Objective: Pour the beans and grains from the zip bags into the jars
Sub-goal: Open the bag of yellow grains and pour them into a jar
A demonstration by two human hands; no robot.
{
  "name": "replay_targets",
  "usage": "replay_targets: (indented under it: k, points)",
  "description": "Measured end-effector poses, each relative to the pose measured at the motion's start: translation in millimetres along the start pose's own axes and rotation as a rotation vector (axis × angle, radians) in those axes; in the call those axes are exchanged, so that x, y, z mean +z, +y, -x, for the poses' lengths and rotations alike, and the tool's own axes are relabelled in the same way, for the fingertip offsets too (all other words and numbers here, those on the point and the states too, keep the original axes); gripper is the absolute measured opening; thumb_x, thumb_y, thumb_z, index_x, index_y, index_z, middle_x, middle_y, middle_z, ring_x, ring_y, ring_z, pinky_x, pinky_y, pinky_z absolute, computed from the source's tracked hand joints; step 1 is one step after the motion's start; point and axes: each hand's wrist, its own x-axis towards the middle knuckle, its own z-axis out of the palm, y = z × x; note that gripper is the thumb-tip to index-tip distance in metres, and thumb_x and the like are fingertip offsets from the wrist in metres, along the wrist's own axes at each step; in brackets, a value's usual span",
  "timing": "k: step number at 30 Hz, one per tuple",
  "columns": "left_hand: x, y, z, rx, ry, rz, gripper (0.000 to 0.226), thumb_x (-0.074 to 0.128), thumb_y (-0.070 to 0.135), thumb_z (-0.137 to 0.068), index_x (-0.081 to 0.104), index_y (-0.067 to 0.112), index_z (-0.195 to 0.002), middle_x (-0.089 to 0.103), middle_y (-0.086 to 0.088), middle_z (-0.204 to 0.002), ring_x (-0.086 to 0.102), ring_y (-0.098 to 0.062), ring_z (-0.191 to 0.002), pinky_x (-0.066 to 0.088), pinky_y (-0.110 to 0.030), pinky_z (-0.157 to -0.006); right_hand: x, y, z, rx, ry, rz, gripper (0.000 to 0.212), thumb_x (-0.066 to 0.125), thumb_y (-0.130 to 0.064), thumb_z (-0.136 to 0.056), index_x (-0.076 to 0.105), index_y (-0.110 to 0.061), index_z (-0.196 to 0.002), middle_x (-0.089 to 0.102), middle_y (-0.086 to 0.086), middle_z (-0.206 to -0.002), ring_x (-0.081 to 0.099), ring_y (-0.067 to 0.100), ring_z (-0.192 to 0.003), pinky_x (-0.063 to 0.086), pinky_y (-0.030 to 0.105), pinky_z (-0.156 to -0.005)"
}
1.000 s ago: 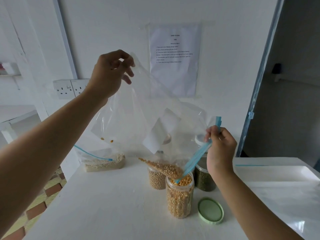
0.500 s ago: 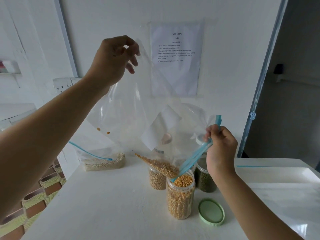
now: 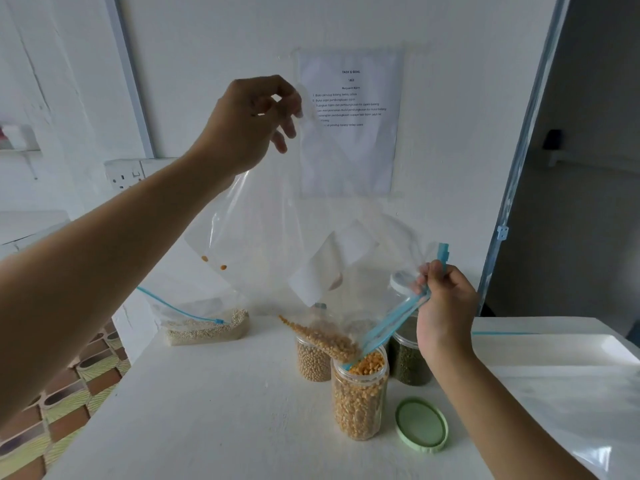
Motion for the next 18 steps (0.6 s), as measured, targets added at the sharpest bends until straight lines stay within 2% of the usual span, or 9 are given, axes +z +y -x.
replay_targets:
  k: [6, 10, 18]
  points:
    - [0.8, 2.5, -1.2, 0.003, 0.000, -0.021, 0.019, 0.054, 0.015, -0.105, 0.068, 0.006, -0.096, 0.066, -0.003, -0.076, 0.061, -0.004, -0.057, 0.041, -0.008, -0.051, -0.1, -0.6, 1.0, -0.003, -0.007, 0.025, 0.036, 0.052, -0.018, -0.107, 0.059, -0.010, -0.073, 0.050, -0.007, -0.059, 0.046, 0.010, -0.061, 0.042, 0.036, -0.080]
    - [4.9, -3.0, 0.7, -0.005, -0.023, -0.044, 0.020, 0.056, 0.016, -0.104, 0.069, 0.006, -0.094, 0.068, -0.010, -0.078, 0.064, -0.015, -0.060, 0.039, -0.008, -0.050, -3.6, 3.6, 1.4, 0.000, 0.004, 0.046, 0.036, 0.053, -0.018, -0.106, 0.061, -0.012, -0.072, 0.050, -0.007, -0.058, 0.045, 0.012, -0.062, 0.043, 0.039, -0.082]
    - [2.9, -5.0, -0.4, 0.016, 0.036, -0.028, 0.020, 0.056, 0.020, -0.104, 0.069, 0.011, -0.091, 0.068, 0.000, -0.072, 0.064, -0.012, -0.057, 0.039, -0.009, -0.051, -2.7, 0.9, -2.1, -0.027, -0.004, 0.048, 0.037, 0.053, -0.021, -0.106, 0.059, -0.015, -0.070, 0.051, -0.005, -0.062, 0.046, 0.013, -0.064, 0.042, 0.039, -0.084]
